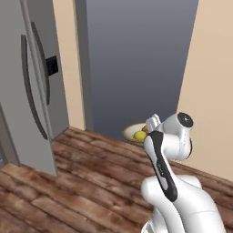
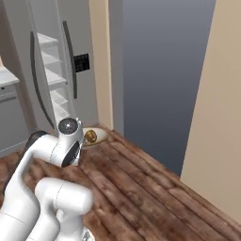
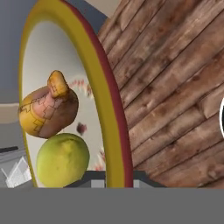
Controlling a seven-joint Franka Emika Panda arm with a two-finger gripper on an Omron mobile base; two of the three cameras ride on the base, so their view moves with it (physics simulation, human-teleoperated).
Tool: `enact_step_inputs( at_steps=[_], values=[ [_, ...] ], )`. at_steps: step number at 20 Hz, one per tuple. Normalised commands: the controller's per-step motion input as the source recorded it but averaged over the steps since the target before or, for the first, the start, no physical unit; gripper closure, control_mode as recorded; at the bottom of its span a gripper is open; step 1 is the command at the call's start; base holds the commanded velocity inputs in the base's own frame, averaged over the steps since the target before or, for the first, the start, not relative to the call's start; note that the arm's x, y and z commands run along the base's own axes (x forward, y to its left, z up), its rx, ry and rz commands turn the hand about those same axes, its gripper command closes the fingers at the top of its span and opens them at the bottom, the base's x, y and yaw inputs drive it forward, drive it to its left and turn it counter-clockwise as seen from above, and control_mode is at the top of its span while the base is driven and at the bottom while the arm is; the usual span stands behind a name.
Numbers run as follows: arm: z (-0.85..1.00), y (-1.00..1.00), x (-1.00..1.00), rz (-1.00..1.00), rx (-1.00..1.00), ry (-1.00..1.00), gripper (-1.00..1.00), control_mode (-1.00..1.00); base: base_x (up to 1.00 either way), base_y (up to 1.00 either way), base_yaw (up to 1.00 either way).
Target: Pick the chicken drumstick and lemon from their plates and place them in the bowl. Then put the bowl in the fridge.
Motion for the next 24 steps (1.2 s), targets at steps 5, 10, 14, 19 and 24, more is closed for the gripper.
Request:
enact_step_inputs(
  at_steps=[5,10,14,19,24],
  values=[
    [0.0,0.0,0.0,0.0,0.0,0.0,1.0,1.0,0.94,-0.04,0.05],
    [0.0,0.0,0.0,0.0,0.0,0.0,1.0,1.0,0.92,-0.01,0.18],
    [0.0,0.0,0.0,0.0,0.0,0.0,1.0,1.0,0.84,-0.01,0.35],
    [0.0,0.0,0.0,0.0,0.0,0.0,1.0,1.0,0.84,-0.01,0.36],
    [0.0,0.0,0.0,0.0,0.0,0.0,1.0,1.0,0.87,-0.08,0.29]
  ],
)
